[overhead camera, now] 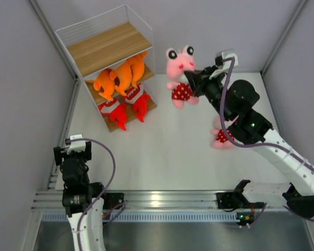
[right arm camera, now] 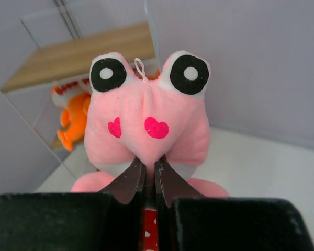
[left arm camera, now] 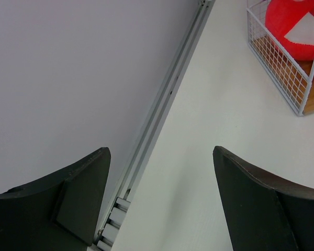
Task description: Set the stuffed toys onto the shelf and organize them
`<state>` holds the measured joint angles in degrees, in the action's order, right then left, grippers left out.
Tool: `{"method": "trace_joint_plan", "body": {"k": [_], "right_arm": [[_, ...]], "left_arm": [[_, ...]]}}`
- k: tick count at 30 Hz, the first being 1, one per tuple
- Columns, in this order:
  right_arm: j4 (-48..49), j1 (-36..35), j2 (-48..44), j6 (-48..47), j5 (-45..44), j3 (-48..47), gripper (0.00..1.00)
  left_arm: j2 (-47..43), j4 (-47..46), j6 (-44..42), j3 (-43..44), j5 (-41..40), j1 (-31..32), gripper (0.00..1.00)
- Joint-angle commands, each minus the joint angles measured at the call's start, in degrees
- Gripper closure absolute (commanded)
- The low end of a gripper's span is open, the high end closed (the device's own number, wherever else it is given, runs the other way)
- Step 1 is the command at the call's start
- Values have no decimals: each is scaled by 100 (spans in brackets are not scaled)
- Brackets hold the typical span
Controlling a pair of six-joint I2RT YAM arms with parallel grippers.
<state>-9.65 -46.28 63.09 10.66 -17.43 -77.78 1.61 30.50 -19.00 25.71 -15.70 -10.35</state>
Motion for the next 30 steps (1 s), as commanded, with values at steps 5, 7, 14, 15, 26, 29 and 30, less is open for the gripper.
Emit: {"method": "trace_joint_plan", "body": {"k": [5, 7, 14, 15, 26, 29, 30], "right_arm": [[4083, -74, 2421, -1856, 1144, -2071, 100], [4103, -74, 3144, -2093, 1582, -3432, 100], [4805, -100, 6176, -2454, 2217, -6687, 100], [5171, -109, 6328, -2489, 2253, -6863, 100], [5403, 31, 7033, -2349, 2156, -7155, 100], [5404, 32, 6884, -2278, 2147, -7111, 100], [5403, 23, 6814, -2270, 2130, -6946, 100]], "left_arm": [[-64, -18, 28, 136, 120, 7, 15], [-64, -9, 37, 136, 129, 15, 15], [-55, 52, 72, 144, 173, 7, 15], [-55, 70, 72, 144, 190, 7, 16], [-38, 61, 11, 258, 382, 15, 15], [-29, 61, 98, 732, 865, 15, 18], [-20, 70, 107, 899, 1337, 15, 19]]}}
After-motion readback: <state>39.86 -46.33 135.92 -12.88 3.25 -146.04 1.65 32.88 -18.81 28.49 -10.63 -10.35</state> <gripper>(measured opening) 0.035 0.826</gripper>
